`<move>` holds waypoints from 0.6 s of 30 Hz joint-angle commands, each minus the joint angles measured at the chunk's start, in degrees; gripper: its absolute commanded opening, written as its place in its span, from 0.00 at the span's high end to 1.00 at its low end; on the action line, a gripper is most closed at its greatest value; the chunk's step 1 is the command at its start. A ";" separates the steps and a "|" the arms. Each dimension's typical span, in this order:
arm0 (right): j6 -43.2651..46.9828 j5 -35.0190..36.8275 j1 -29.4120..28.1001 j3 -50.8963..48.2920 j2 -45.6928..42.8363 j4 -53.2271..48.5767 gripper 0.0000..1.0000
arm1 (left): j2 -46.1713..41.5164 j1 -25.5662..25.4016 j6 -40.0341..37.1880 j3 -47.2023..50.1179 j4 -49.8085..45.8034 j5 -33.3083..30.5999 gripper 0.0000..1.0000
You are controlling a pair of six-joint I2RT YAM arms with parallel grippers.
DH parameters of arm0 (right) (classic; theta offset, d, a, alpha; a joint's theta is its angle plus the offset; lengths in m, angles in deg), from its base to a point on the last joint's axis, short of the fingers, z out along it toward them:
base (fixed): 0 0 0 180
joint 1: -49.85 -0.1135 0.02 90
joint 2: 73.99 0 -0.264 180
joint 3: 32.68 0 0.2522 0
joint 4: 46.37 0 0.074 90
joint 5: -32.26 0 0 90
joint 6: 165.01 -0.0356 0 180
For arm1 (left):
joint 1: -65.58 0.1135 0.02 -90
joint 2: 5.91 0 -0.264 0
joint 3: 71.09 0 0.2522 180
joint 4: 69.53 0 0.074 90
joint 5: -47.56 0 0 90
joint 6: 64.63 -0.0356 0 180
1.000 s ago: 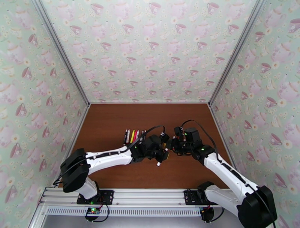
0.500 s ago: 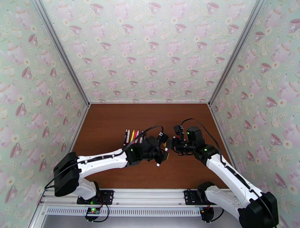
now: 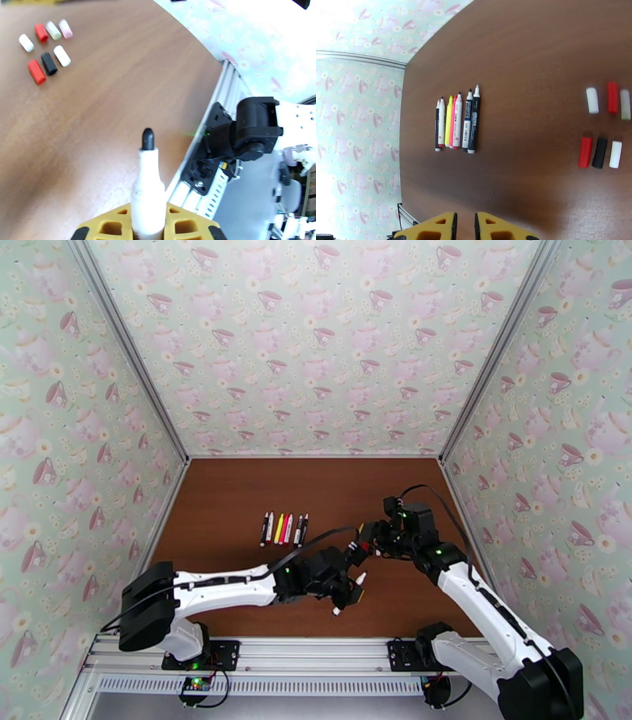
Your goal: Open the pen caps
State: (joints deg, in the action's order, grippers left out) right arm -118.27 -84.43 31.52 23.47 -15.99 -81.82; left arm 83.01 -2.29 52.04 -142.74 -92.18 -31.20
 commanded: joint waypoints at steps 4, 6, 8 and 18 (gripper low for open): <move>7.00 2.86 1.46 2.88 0.25 -6.89 0.97 | -7.88 1.15 1.91 4.20 2.07 -3.34 0.98; 10.76 6.43 1.80 4.98 2.36 -13.80 0.96 | -10.39 1.67 2.92 5.69 2.82 -5.31 0.98; 12.99 9.53 2.20 6.02 4.33 -17.92 0.96 | -12.51 2.48 3.90 7.40 4.13 -6.14 0.97; 17.59 20.08 5.10 8.19 13.35 -23.06 0.95 | -18.61 5.86 6.08 11.61 4.59 -6.32 0.95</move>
State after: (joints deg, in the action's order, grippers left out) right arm -103.59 -69.55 35.83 29.30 -4.63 -101.69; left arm 66.07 3.32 57.07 -132.20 -88.39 -36.60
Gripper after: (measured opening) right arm 0.175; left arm 0.165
